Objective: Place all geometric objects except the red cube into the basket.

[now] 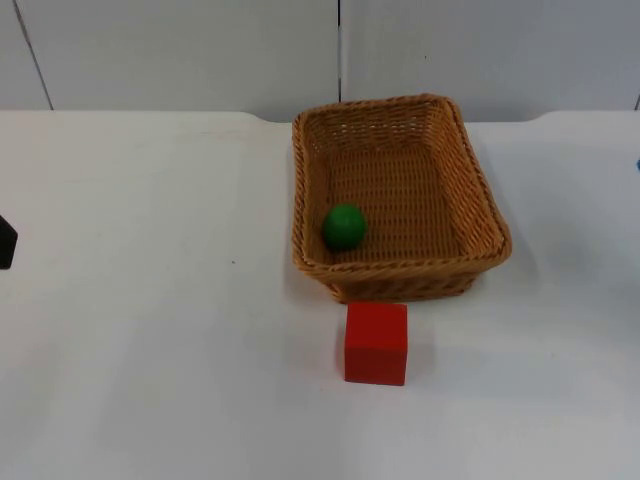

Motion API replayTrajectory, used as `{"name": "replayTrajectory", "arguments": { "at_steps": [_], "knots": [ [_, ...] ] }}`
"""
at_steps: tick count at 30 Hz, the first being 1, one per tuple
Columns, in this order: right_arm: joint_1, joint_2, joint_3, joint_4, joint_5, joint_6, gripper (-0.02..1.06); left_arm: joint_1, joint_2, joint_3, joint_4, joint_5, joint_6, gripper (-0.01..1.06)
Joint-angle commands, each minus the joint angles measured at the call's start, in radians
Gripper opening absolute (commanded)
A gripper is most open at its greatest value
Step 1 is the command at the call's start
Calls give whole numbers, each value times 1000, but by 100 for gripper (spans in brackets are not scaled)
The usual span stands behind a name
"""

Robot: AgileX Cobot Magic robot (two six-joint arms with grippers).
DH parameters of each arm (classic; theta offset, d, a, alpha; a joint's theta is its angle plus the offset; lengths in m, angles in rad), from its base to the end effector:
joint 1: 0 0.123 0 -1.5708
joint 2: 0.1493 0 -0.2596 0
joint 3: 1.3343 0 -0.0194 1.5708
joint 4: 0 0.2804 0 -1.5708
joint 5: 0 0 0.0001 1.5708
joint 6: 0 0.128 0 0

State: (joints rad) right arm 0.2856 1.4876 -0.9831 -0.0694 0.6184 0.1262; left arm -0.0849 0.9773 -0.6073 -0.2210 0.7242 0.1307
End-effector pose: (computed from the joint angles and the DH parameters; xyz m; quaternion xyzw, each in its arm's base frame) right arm 0.3340 0.0927 0.1761 -0.0986 0.9590 0.0277 0.2641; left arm 0.2296 -0.0382 0.1915 0.0440 0.9555 -0.0868 0.2785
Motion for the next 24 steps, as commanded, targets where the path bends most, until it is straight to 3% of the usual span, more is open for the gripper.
{"name": "replayTrajectory", "arguments": {
  "at_steps": [1,6,10,16,18,23,24],
  "knots": [
    [5,-14,-3,-5,12,-25,0,5,-7,2,-17,-4,-4,105],
    [5,-7,-7,24,6,-85,0,5,-7,2,-25,-6,-4,105],
    [5,41,-80,119,29,-190,0,5,-7,2,-29,-6,-4,105],
    [45,242,-348,146,146,-223,0,5,-7,2,-28,-8,-4,105],
    [66,290,-412,144,153,-231,0,5,-7,2,-28,-10,-4,105],
    [143,554,-746,142,158,-253,0,5,-7,2,-28,-18,-4,105],
    [143,554,-746,142,158,-253,0,5,-7,2,-28,-18,-4,105]
  ]
}}
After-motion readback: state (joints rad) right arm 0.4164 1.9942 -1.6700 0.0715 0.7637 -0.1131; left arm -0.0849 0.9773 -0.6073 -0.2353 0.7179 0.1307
